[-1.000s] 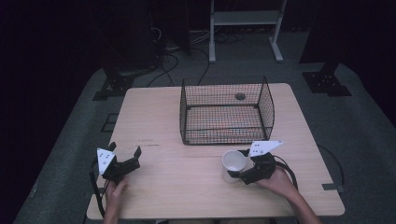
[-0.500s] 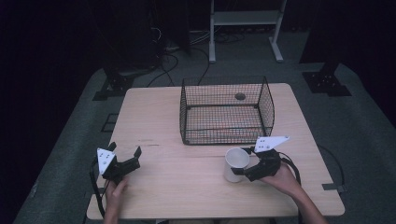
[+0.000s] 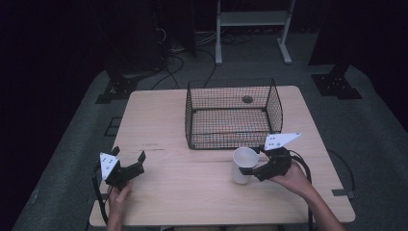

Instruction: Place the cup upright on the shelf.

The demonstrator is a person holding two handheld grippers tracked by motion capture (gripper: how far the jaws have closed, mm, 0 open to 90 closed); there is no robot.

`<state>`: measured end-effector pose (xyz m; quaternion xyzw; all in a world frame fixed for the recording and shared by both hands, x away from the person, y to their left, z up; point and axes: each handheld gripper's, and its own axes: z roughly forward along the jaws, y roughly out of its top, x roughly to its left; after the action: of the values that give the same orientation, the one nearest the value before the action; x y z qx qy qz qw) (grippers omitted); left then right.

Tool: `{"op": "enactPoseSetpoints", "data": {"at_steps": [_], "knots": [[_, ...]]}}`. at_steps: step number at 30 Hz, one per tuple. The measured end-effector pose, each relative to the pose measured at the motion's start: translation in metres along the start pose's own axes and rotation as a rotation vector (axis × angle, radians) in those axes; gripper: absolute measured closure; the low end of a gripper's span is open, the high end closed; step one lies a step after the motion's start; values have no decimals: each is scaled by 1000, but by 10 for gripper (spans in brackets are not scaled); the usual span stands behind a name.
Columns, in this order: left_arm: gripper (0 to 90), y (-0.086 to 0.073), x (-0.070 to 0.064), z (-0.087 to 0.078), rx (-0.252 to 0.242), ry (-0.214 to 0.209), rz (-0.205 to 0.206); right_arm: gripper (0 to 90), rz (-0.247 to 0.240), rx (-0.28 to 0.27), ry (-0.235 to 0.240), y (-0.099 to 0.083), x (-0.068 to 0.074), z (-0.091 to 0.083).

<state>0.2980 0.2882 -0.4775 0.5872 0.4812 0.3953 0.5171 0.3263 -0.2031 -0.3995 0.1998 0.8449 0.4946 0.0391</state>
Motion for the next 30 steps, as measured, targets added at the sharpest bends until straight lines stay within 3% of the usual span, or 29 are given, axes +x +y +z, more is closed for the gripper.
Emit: {"op": "enactPoseSetpoints", "data": {"at_steps": [30], "knots": [[0, 0, 0, 0, -1, -2, -3, 196, -1, -16, 28, 36, -20, -17]]}}
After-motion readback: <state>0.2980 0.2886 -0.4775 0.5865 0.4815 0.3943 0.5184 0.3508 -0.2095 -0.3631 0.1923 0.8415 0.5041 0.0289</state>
